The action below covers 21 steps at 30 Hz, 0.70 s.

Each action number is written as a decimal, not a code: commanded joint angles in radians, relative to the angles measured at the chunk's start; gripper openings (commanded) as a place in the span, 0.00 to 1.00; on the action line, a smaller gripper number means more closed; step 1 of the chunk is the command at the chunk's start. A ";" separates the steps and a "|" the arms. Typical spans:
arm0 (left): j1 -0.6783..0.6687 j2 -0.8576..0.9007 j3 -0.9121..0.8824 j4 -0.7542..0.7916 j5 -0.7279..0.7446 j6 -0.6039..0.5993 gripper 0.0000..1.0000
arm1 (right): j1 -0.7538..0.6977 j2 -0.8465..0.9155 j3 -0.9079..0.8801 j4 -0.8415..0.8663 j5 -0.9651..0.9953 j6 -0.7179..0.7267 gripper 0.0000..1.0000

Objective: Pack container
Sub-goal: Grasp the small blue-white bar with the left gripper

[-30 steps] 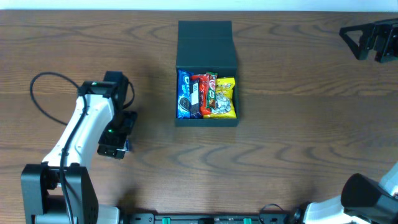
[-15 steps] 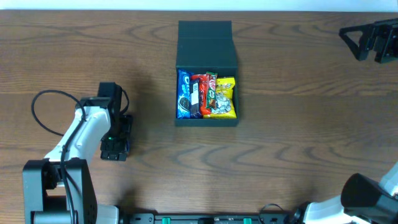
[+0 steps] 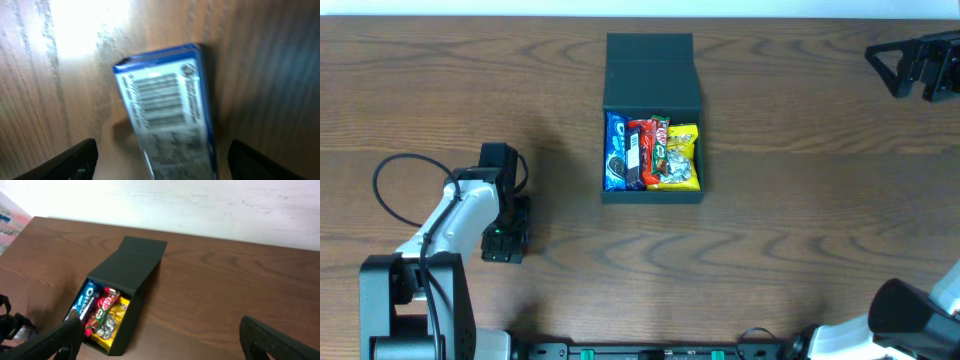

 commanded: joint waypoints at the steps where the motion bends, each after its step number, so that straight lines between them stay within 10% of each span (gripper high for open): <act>1: 0.021 0.000 -0.027 0.003 -0.039 -0.007 0.83 | -0.003 0.002 -0.001 -0.003 -0.005 -0.019 0.99; 21: 0.048 0.000 -0.060 0.053 0.012 0.057 0.54 | -0.003 0.002 -0.001 -0.003 -0.005 -0.019 0.99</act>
